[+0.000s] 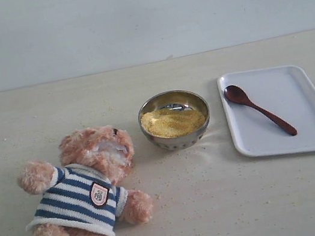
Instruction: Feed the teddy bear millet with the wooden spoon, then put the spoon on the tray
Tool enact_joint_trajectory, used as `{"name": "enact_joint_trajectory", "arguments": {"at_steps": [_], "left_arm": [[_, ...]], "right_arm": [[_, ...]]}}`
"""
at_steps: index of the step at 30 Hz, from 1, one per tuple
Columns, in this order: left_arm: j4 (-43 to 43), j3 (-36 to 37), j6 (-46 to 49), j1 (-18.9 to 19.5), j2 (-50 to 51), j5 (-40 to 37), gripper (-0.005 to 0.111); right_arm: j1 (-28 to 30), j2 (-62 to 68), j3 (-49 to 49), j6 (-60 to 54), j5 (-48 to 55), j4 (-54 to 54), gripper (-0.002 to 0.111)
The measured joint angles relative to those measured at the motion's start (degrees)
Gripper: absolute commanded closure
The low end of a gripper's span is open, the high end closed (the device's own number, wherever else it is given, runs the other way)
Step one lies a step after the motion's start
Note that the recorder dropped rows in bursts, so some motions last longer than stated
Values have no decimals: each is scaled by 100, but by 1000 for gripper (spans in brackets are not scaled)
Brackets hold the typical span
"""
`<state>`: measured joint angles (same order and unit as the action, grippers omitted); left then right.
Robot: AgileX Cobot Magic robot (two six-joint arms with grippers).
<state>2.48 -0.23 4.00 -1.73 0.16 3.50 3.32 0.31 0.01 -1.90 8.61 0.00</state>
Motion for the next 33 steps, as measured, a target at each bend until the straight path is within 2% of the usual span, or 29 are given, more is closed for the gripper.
{"name": "enact_joint_trajectory", "arguments": {"at_steps": [33], "left_arm": [[-121,0,210,0,0,0,102]], "right_arm": [[0,0,0,0,0,0,108]]}}
